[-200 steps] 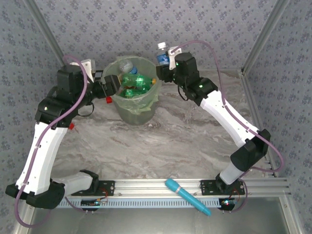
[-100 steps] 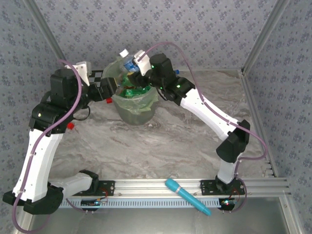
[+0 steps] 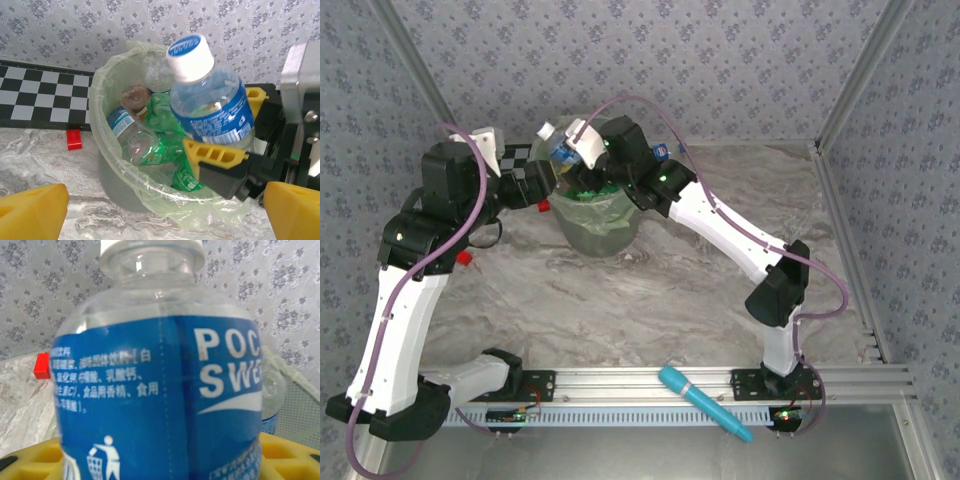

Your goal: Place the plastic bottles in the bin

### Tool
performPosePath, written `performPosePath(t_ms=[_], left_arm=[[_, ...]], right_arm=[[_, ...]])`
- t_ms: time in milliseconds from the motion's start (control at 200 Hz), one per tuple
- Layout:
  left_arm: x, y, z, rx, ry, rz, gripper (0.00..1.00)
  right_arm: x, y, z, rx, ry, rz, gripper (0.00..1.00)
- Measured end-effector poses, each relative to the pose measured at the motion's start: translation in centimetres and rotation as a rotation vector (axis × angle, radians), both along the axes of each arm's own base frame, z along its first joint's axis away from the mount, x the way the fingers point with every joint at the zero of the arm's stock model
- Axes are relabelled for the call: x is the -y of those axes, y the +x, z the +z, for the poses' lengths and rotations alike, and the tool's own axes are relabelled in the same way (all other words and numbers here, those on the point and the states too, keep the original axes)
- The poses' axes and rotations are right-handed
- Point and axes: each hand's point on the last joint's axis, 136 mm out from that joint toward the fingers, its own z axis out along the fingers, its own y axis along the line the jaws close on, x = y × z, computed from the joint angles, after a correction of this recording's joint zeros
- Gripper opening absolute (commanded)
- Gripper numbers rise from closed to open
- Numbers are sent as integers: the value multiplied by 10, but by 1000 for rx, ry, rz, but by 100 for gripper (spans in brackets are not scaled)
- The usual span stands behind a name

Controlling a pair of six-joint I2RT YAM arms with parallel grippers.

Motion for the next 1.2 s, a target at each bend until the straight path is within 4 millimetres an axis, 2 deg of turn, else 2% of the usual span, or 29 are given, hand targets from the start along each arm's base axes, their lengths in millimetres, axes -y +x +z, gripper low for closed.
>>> performPosePath(t_ms=[20, 35, 165, 285, 390, 595, 825, 1005, 1199], left_arm=[[0, 0, 0, 1, 0, 0, 100], [0, 0, 0, 1, 0, 0, 100], [-2, 1, 0, 0, 0, 6, 100], [-1, 1, 0, 0, 0, 5, 100], [-1, 1, 0, 0, 0, 5, 100], [-2, 2, -1, -2, 0, 9, 100], [0, 16, -12, -46, -4, 15, 100], [17, 35, -24, -96, -59, -35, 100], [35, 57, -46, -182, -130, -81, 100]], right_arm=[[0, -1, -3, 0, -8, 3, 94], [0, -1, -5, -7, -8, 1, 96], [3, -1, -19, -21, -43, -11, 99], [6, -1, -22, -26, -49, -21, 100], [11, -2, -16, -28, -35, -31, 100], [30, 2, 8, -26, 35, -74, 100], [52, 9, 31, -31, 117, -133, 100], [69, 10, 33, -46, 140, -177, 100], [94, 8, 36, -54, 159, -229, 100]])
